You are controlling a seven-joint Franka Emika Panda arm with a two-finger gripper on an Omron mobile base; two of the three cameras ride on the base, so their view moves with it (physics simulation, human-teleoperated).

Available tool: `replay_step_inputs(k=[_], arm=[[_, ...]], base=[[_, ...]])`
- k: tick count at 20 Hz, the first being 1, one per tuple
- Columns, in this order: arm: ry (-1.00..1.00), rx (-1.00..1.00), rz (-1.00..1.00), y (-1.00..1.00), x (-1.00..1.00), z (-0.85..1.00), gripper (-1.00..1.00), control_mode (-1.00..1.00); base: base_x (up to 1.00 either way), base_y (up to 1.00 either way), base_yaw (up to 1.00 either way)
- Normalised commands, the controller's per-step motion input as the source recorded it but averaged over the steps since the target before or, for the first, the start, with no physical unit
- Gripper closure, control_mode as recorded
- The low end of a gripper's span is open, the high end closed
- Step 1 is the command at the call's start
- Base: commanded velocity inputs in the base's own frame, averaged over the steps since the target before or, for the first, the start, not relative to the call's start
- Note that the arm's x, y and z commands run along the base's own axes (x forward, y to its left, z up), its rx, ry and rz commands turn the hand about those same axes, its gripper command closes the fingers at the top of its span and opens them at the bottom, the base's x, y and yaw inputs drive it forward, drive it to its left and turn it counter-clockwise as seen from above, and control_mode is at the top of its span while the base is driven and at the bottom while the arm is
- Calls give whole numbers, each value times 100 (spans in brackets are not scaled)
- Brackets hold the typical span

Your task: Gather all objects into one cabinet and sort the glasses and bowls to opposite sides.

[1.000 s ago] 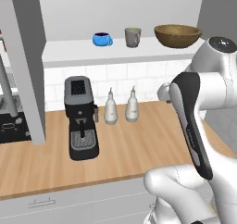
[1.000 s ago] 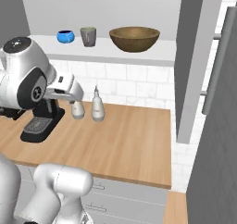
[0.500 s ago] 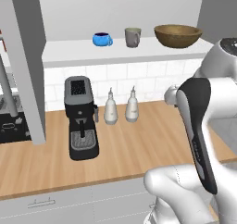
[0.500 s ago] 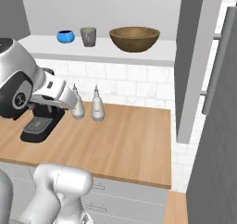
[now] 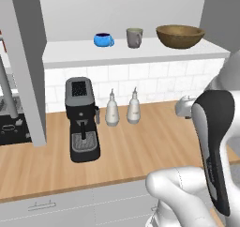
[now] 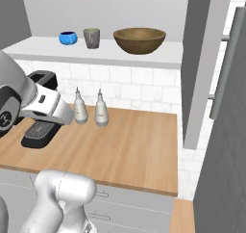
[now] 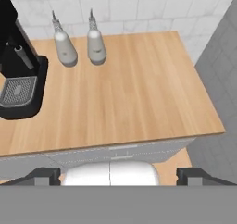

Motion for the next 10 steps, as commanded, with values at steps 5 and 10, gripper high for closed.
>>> replay_step_inputs(k=[5,10], arm=[[0,0,0,-11,-15,9,-100,-100],[0,0,0,-2,-5,1,-100,100]], base=[[0,0,0],[-25,0,0]])
